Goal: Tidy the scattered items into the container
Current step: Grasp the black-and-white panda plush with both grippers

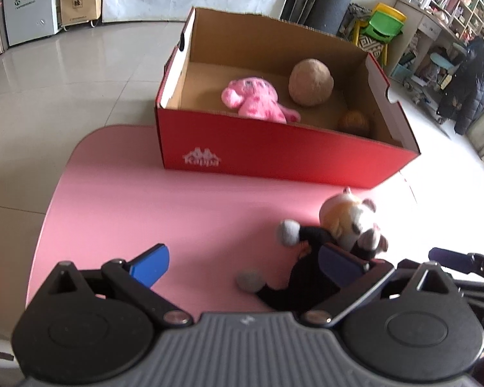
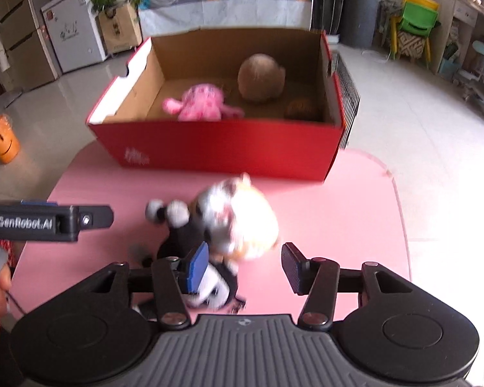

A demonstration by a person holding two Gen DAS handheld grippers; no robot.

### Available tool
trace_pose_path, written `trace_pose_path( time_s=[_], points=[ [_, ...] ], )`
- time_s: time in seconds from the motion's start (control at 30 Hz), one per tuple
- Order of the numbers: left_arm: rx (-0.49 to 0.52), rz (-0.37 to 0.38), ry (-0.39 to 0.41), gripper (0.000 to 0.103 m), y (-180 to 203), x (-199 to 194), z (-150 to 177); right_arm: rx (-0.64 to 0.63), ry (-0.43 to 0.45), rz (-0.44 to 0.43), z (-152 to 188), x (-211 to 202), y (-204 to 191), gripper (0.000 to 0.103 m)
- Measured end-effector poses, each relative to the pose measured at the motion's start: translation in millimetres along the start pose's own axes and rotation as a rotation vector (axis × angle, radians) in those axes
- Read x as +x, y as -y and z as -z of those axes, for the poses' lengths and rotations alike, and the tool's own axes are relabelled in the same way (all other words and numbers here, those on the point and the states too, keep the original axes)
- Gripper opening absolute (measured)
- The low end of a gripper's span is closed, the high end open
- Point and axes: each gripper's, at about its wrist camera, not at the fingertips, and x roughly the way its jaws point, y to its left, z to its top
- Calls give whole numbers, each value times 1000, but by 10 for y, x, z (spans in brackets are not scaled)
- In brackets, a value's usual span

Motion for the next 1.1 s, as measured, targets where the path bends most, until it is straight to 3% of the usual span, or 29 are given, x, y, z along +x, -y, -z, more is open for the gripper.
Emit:
trace_pose_path(
  time_s=[0.3, 0.67, 1.1],
  points=[
    [5, 23, -61, 103, 27, 159, 149, 25, -96, -59, 287, 221, -25, 61],
    [112, 171, -80, 103, 293, 318, 136, 12, -75, -104, 332, 511, -95, 67],
    [107, 211, -133, 103, 336, 619, 115, 35, -37, -132, 366, 638, -145, 64]
  ],
)
